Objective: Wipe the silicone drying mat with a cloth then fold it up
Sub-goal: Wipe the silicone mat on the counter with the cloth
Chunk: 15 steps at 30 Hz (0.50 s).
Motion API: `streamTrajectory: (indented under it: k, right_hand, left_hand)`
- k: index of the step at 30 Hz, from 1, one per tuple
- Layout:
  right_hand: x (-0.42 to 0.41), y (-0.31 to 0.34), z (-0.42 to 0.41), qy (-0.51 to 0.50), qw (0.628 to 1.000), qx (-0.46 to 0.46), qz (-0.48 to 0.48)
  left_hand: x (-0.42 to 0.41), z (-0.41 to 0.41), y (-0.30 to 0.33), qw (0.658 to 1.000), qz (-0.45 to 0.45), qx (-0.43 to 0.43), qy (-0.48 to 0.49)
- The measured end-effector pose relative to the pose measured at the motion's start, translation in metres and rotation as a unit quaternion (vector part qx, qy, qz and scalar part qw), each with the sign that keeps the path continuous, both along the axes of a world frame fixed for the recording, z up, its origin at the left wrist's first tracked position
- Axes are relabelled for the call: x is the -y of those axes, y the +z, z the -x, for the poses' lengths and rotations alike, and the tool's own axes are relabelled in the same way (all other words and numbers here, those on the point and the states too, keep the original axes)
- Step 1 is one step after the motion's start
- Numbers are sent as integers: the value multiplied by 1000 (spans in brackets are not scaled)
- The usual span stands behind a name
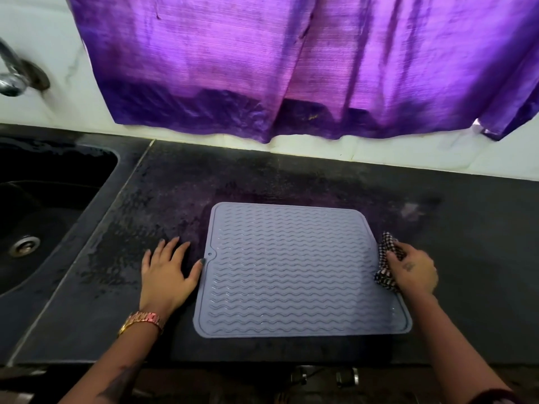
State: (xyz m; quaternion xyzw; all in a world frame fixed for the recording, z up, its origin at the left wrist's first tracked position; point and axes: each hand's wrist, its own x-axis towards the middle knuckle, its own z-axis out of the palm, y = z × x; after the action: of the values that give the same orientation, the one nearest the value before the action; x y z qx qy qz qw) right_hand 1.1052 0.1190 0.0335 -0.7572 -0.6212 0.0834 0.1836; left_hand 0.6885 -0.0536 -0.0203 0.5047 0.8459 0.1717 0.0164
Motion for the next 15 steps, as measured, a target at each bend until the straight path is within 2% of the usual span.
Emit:
streamTrajectory:
  k: [2, 4, 9, 12, 15]
  right_hand:
    - [9, 5, 8, -37, 999, -27, -22]
    - [25, 9, 30, -23, 995, -80, -46]
    - [93, 7, 135, 180, 960, -212, -24]
    - [133, -5, 202, 274, 936, -220, 25]
    - [161, -15, 247, 329, 922, -202, 38]
  left_hand:
    - [-1, 0, 0, 1000, 2, -3, 1]
    - [-2, 0, 0, 1000, 6, -3, 3]
    - [-3, -1, 1, 1000, 16, -1, 3]
    - [-2, -1, 2, 1000, 10, 13, -1]
    - [0, 0, 2, 998, -33, 50, -3]
